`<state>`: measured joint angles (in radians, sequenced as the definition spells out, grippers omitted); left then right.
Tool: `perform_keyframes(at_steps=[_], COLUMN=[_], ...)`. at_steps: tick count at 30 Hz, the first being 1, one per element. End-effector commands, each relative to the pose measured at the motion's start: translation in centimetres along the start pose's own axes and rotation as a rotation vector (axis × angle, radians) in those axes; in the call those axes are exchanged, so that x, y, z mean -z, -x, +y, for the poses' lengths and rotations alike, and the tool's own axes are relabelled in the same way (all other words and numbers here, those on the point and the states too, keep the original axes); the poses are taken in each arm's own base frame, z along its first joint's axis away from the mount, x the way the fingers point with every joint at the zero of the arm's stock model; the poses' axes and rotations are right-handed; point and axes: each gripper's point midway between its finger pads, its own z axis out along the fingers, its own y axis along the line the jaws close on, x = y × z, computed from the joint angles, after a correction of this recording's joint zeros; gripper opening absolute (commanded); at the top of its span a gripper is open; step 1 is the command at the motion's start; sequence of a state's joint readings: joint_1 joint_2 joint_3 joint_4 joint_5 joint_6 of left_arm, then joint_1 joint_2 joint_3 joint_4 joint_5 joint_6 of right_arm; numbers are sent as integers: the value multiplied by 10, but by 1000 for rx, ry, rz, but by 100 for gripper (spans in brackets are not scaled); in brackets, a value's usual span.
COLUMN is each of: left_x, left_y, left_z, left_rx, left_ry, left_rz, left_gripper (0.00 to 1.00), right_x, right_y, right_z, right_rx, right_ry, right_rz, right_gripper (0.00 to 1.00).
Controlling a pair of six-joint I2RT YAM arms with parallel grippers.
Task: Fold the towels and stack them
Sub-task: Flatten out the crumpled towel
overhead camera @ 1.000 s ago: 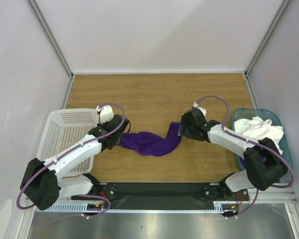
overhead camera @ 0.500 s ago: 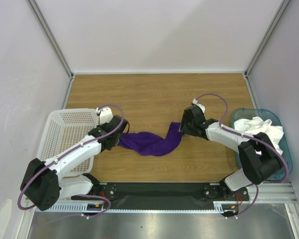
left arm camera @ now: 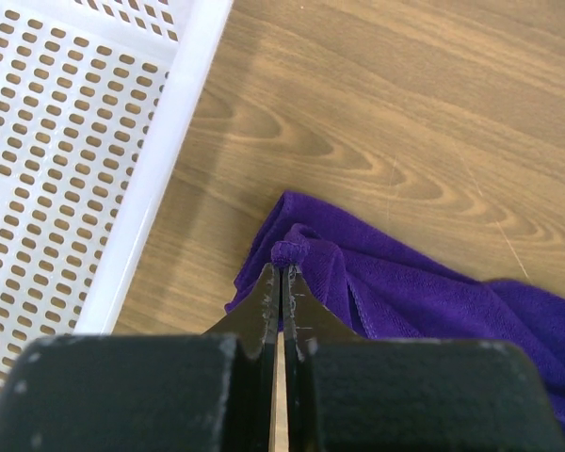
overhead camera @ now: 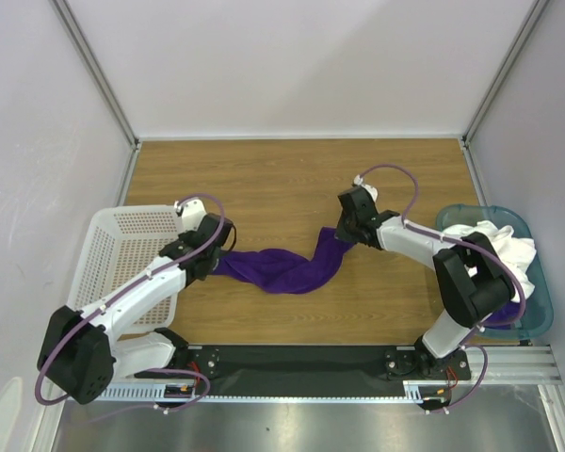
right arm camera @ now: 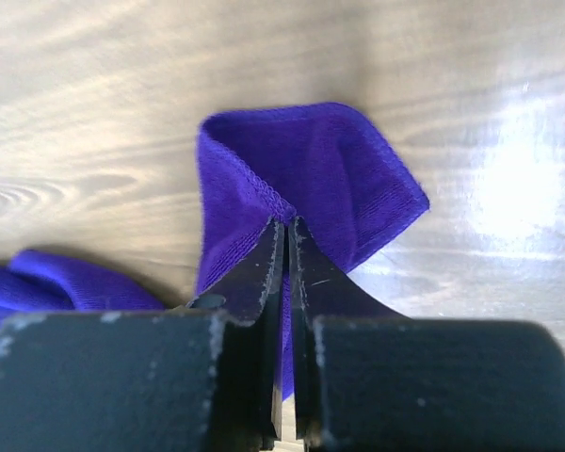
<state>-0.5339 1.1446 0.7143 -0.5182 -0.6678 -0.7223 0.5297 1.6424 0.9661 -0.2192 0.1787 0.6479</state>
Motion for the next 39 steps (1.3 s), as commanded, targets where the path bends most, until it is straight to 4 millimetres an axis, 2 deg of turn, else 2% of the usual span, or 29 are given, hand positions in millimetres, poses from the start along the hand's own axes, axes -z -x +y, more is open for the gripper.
perform_keyframes(at_steps=[1,4,5,6,7,9,10,14,17,19,21,22,25,26,30,33,35,36,39], left_x=[2,4,7,8,14,18,27,48,66,81,90,101,115,123,140,147,145,143,145], left_y=[20,40,53,62,83,103,126,171,201,219,229,238,248,251,248,232,213,201,169], left_z=[-7,-15,-20,-21,-29,-34,-39,-54,-60,-60,-59,-56,-49,-44,-30,-21,-20,-16,-3], left_rx=[45,84,95,109,133,126,138,170,194,208,215,225,224,230,211,199,192,176,149], left_ry=[-40,-83,-101,-108,-133,-141,-156,-208,-244,-268,-278,-291,-302,-310,-325,-355,-379,-373,-382], left_rz=[-42,-63,-86,-99,-140,-176,-217,-298,-357,-394,-415,-440,-472,-489,-497,-468,-426,-394,-318], left_gripper=[0,0,0,0,0,0,0,0,0,0,0,0,0,0,0,0,0,0,0], right_x=[7,21,24,34,38,57,64,103,138,165,183,200,225,242,263,273,274,282,288], right_y=[34,57,66,81,92,120,130,174,196,204,210,210,211,211,200,187,170,168,143], right_z=[9,17,15,23,22,30,31,26,19,15,7,3,-11,-17,-28,-30,-33,-34,-45], right_rx=[29,35,38,31,22,28,27,17,-8,-25,-41,-51,-86,-105,-139,-153,-149,-152,-154], right_ry=[-15,-1,-1,27,28,57,66,86,107,121,108,115,86,85,76,87,87,95,69], right_rz=[-80,-138,-152,-184,-204,-266,-289,-402,-488,-542,-585,-614,-668,-701,-700,-650,-583,-582,-507], right_gripper=[0,0,0,0,0,0,0,0,0,0,0,0,0,0,0,0,0,0,0])
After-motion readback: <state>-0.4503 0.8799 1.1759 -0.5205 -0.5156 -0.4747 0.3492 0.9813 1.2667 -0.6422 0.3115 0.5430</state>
